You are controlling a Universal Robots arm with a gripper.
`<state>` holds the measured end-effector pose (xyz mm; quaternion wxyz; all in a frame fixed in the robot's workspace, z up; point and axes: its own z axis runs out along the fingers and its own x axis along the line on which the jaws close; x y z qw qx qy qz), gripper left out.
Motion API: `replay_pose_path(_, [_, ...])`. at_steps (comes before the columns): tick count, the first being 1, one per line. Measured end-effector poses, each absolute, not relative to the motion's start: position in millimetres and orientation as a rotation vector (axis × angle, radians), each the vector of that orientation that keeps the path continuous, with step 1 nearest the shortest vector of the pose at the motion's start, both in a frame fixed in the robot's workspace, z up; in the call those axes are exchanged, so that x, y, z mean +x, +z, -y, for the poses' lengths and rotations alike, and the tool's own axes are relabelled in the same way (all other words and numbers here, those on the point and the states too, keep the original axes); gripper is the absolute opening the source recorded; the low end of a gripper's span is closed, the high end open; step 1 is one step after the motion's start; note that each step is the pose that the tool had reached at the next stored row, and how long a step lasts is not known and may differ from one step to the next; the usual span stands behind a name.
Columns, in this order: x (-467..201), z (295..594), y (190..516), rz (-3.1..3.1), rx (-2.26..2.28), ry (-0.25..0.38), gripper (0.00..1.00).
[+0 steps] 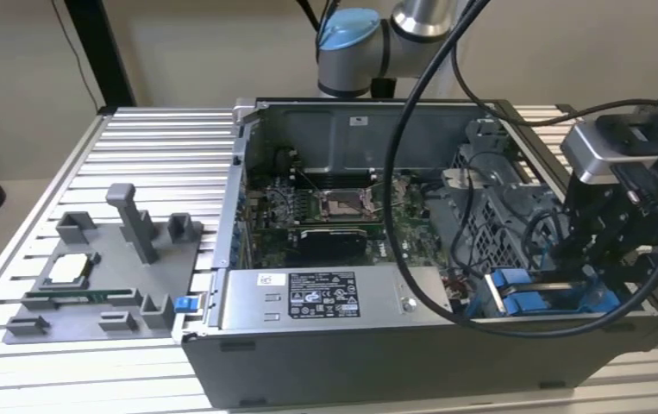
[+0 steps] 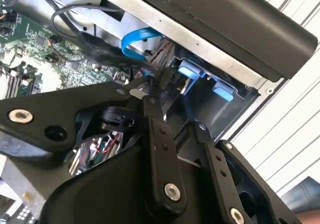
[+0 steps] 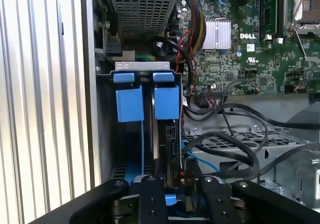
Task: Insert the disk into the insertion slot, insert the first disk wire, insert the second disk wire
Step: 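Insert the first disk wire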
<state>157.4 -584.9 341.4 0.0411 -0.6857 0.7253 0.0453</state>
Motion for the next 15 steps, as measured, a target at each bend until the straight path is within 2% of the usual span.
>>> replay_pose_path(15, [157.4,584.9,384.5,-2.222,-2.1,0.142,0.0])
